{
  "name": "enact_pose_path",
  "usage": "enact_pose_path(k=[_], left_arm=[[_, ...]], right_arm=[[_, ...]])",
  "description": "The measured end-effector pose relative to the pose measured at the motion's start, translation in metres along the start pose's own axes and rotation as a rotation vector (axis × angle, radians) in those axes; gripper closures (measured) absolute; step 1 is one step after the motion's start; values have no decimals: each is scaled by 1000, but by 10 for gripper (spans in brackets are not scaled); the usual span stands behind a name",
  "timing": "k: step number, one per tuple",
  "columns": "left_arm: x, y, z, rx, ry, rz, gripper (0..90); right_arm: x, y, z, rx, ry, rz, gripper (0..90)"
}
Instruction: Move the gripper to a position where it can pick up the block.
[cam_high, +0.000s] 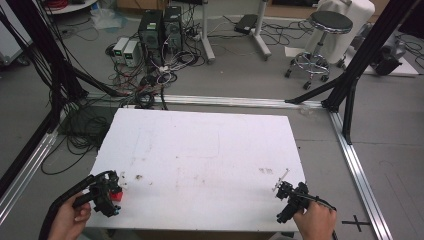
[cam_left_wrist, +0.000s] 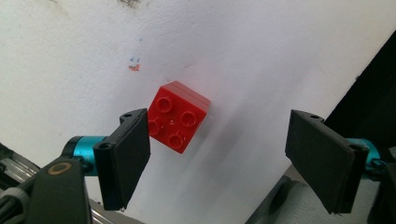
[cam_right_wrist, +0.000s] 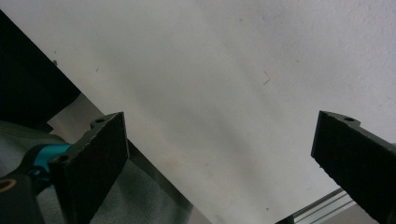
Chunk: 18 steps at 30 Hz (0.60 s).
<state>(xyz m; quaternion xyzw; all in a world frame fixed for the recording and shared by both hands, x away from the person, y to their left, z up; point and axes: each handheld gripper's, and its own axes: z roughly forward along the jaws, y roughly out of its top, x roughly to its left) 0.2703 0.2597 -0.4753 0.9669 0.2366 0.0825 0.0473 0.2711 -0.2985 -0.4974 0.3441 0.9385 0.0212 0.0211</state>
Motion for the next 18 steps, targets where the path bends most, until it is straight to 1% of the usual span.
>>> enact_pose_path(k=[2,3,18], left_arm=[[0,0,0,-2,-3,-1,224],[0,0,0,-5,-3,-7,224],[2,-1,0,-6,-5,-10,225]], right_arm=[[0,-1,0,-3,2,4,32],[0,-1,0,-1,2,5,32],[-1,-2,0,-6,4,1,32]])
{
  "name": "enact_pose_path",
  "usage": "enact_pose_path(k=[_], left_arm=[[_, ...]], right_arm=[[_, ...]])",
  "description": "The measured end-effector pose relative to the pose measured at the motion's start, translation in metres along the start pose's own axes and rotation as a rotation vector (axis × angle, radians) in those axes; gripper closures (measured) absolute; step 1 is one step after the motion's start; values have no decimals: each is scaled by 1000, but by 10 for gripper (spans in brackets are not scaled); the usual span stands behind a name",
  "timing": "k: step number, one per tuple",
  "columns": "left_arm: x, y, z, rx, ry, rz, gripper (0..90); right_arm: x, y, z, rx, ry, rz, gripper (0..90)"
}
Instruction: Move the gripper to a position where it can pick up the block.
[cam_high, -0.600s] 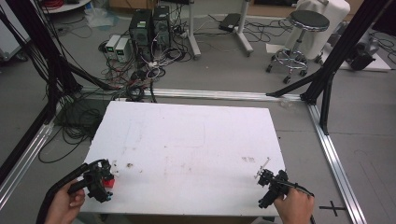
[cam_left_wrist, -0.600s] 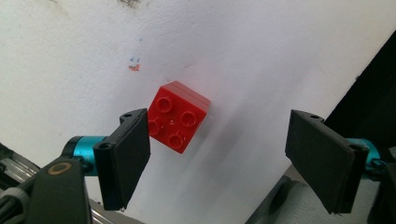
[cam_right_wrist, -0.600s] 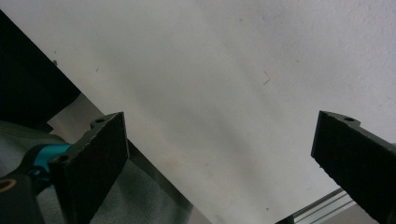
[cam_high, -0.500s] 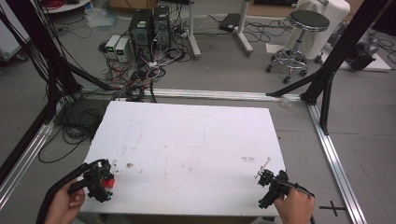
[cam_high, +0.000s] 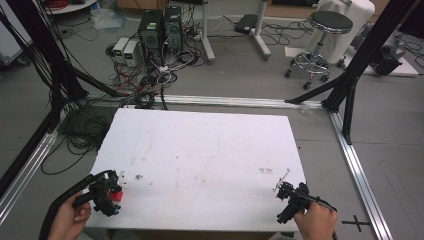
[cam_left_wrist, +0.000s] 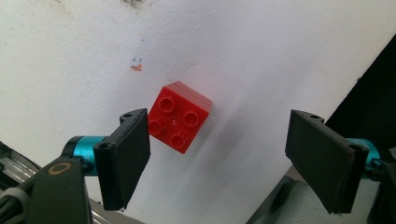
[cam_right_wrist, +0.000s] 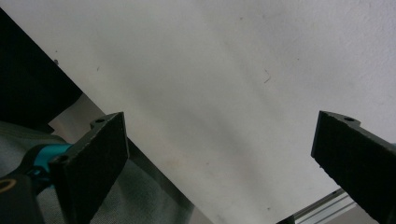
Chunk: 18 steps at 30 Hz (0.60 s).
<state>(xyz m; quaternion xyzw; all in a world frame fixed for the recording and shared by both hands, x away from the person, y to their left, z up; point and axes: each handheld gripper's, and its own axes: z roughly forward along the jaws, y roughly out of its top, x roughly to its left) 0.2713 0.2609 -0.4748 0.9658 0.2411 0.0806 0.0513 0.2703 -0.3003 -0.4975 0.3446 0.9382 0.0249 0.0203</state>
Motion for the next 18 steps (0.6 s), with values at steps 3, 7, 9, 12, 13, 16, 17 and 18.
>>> enact_pose_path(k=[3,7,9,12,13,16,17,18], left_arm=[[0,-1,0,-4,4,-7,225],[2,-1,0,-7,4,-21,225],[2,-2,0,-3,5,-15,225],[3,-3,0,-7,7,-17,225],[3,-3,0,-10,9,-16,225],[5,-4,0,-9,4,0,225],[6,-5,0,-6,4,-1,224],[6,-6,0,-8,6,-3,225]], right_arm=[[0,0,0,-3,1,0,32],[1,1,0,-1,3,-5,32],[1,1,0,-4,4,-3,32],[1,1,0,-7,3,-6,32],[1,1,0,-9,3,-5,32],[2,1,0,-8,6,-2,32],[2,0,0,-8,3,0,32],[2,0,1,-8,6,7,32]])
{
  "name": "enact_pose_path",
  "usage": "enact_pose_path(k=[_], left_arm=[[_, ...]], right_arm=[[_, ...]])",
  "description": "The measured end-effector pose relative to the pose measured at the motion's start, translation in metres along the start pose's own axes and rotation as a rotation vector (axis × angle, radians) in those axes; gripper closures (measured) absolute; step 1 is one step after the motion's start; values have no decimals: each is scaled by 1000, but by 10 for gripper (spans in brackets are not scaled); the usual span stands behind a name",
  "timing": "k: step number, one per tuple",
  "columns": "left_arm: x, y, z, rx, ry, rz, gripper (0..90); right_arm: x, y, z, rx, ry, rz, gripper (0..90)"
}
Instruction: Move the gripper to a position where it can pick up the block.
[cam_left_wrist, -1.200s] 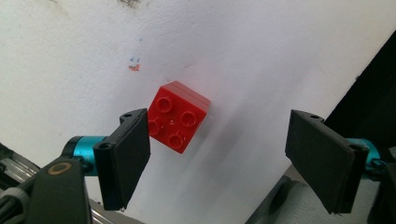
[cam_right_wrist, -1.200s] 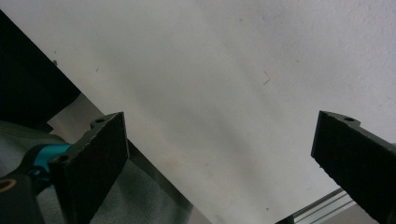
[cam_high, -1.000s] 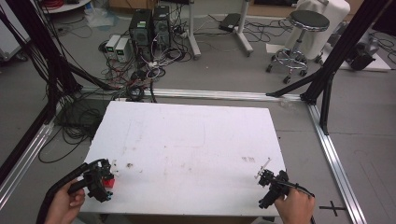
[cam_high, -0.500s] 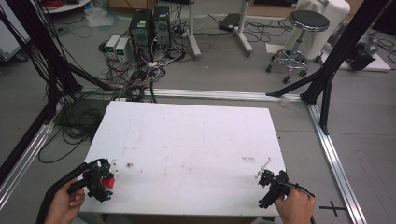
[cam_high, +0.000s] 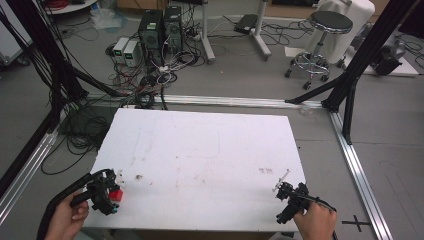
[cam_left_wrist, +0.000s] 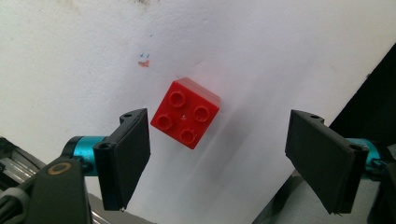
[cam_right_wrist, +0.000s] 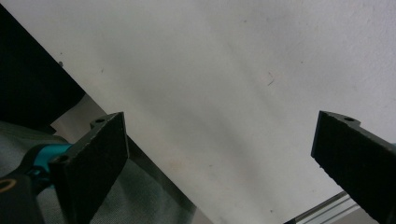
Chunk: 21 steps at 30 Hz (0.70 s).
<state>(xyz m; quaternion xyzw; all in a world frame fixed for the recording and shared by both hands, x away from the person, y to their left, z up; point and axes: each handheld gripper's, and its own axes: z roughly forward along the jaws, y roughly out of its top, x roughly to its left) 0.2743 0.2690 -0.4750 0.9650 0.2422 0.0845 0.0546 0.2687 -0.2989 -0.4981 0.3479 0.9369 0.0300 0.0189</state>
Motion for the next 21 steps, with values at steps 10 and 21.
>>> enact_pose_path(k=[10,21], left_arm=[[8,-5,-3,-12,-4,30,225],[16,-4,-7,-23,-15,96,225]], right_arm=[[0,0,1,2,4,-13,32],[0,-3,1,-7,6,-8,32]])
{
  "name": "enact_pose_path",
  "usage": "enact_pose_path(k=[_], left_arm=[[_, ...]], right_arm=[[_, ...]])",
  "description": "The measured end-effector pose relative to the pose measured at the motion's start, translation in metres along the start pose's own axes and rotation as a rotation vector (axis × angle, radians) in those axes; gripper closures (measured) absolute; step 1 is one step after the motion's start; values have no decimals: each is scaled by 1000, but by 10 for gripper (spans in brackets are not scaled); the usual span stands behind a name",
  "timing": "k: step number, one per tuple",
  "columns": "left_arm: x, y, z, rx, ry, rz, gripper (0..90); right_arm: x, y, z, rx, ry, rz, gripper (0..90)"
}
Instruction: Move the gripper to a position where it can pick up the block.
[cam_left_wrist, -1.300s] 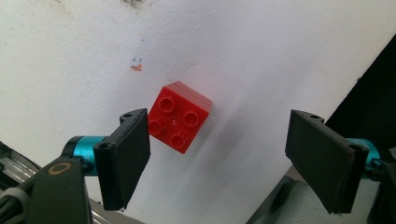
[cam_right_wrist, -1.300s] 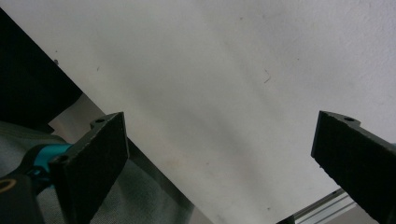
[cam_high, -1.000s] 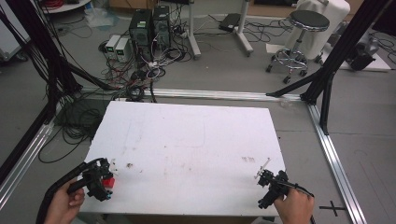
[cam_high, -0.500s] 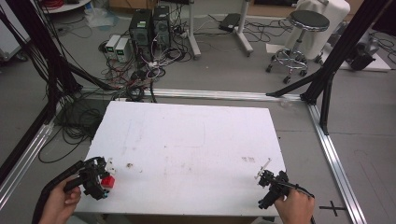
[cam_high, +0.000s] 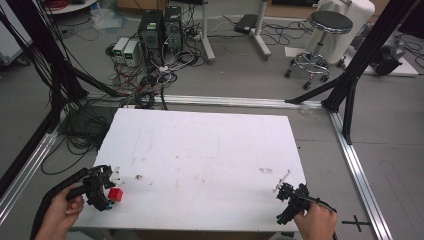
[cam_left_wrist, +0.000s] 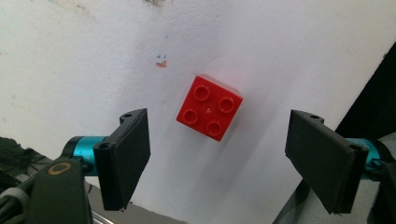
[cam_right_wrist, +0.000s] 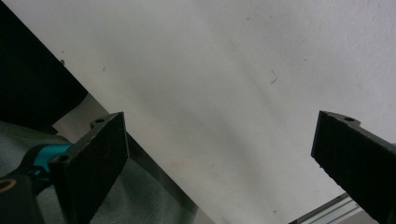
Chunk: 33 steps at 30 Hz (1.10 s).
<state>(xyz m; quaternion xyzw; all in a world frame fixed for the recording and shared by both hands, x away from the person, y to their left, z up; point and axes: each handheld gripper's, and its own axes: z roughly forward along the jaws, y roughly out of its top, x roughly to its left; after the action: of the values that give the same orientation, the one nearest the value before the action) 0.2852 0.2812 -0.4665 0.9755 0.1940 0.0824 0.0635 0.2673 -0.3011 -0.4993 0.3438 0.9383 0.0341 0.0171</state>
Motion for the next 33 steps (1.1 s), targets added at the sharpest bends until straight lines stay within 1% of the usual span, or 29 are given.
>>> enact_pose_path(k=[2,3,4,5,7,9,11,13,16,17,18,19,20,22,25,26,29,30,31,33], left_arm=[[2,0,-3,-4,-1,19,225],[3,0,-5,-9,1,18,225],[4,0,-7,-14,8,28,225],[5,0,-9,-18,6,36,224],[7,0,-11,-17,-3,54,225],[8,0,-12,-20,3,60,224],[10,0,-13,-20,-4,67,224],[12,2,-13,-4,-10,102,225],[12,4,-12,-3,-28,151,225],[12,4,-12,-3,-28,151,225],[12,7,-12,7,-36,200,225],[12,7,-12,7,-36,200,225],[12,9,-11,16,-45,239,224],[12,12,-10,30,-56,268,225],[14,14,-7,55,-61,294,225],[14,15,-5,58,-64,296,224],[16,15,0,73,-76,320,225],[17,15,2,81,-87,328,225],[17,14,4,86,-90,334,224],[19,13,8,99,-99,332,225]], right_arm=[[0,-1,1,0,2,3,32],[0,-2,1,1,2,6,32],[0,-3,1,-1,6,4,32],[0,-3,1,0,1,6,32],[1,-3,1,-5,10,5,32],[2,-3,1,-2,9,0,32],[3,-2,1,1,7,1,32],[3,-1,1,0,8,-4,32],[4,0,1,-1,8,-5,32],[4,-1,1,-3,10,-3,32],[3,-1,1,-6,15,-6,32],[3,-2,1,-13,20,-4,32],[3,-2,2,-17,23,-1,32],[3,-3,3,-11,27,-7,32],[3,-3,3,-15,28,-4,32],[3,-3,2,-17,29,-6,32],[3,-3,2,-23,26,-6,32],[2,-3,2,-22,30,-11,32],[2,-3,2,-21,31,-11,32],[2,-3,2,-21,31,-12,32]])
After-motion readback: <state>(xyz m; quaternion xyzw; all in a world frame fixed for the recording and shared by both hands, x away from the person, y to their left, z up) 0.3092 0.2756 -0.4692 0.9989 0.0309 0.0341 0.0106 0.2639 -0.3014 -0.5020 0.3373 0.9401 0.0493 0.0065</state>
